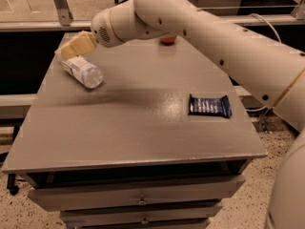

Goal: Pick blue plastic bottle

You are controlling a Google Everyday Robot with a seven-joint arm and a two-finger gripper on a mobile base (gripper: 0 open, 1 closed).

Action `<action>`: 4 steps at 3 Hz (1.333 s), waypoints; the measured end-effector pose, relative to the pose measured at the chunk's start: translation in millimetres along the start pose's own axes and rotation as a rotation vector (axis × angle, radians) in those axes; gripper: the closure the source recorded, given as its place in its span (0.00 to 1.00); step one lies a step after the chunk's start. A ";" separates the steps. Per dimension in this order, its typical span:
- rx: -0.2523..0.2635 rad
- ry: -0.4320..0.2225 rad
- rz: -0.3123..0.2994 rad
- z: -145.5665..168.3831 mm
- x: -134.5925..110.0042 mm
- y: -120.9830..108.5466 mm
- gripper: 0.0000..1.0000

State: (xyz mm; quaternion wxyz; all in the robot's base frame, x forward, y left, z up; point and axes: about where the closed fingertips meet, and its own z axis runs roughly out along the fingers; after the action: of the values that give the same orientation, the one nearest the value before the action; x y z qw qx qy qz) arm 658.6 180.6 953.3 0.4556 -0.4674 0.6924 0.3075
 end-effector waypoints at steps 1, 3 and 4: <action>-0.020 0.034 0.037 37.0 7.5 7.0 0.00; 0.020 0.207 0.067 78.7 45.8 10.3 0.00; 0.051 0.286 0.087 78.5 75.5 3.5 0.17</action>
Offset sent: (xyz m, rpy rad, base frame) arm 0.0149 0.0635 -0.0770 -0.1838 0.1421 -0.0650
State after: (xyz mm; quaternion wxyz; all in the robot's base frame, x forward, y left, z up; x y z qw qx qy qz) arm 671.1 221.0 852.9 0.3501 -0.4643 0.7774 0.2396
